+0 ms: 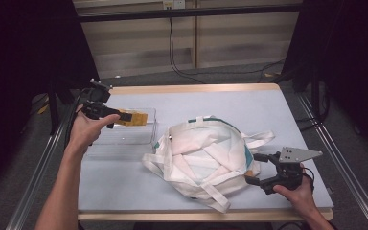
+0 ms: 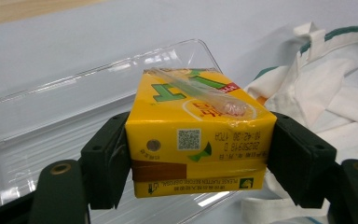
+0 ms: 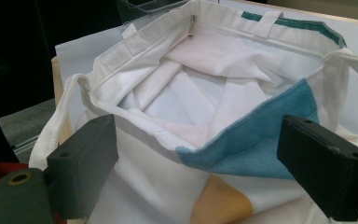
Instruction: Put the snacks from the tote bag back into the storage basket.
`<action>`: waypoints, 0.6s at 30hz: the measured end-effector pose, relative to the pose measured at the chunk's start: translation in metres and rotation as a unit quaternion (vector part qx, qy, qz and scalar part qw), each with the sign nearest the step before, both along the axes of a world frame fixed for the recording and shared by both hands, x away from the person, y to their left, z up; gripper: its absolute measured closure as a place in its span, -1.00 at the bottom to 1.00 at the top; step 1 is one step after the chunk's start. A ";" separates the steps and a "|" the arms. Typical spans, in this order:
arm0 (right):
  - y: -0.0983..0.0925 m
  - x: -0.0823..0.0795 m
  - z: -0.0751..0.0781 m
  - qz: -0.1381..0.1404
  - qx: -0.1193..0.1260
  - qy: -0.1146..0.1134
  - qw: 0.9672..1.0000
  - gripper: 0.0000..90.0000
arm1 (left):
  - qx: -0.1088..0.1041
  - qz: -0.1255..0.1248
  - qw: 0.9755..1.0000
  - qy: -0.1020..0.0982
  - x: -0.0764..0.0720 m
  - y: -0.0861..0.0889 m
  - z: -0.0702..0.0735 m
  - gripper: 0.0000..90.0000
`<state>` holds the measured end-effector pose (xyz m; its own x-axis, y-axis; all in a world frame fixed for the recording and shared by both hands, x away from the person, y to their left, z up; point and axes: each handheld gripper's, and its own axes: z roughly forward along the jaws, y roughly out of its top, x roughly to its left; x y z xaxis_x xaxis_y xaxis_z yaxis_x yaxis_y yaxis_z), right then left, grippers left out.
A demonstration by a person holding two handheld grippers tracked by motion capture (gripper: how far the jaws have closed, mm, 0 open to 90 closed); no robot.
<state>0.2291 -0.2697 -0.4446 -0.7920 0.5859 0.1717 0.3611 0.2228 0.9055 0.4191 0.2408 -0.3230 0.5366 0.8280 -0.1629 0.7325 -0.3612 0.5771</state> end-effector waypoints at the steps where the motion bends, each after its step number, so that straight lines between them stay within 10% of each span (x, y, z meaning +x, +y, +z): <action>1: 0.000 0.000 0.000 0.001 -0.001 -0.001 1.000 -0.74 | -0.001 0.001 1.000 0.003 0.001 0.000 0.000 -0.38; 18: 0.001 0.000 0.000 0.003 -0.002 0.000 1.000 -0.74 | 0.028 0.031 0.998 0.042 0.017 -0.002 -0.018 -0.38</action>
<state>0.2288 -0.2689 -0.4446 -0.7961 0.5811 0.1690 0.3597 0.2297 0.9044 0.4361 0.2384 -0.3405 0.4701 0.8684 -0.1576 0.7999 -0.3438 0.4919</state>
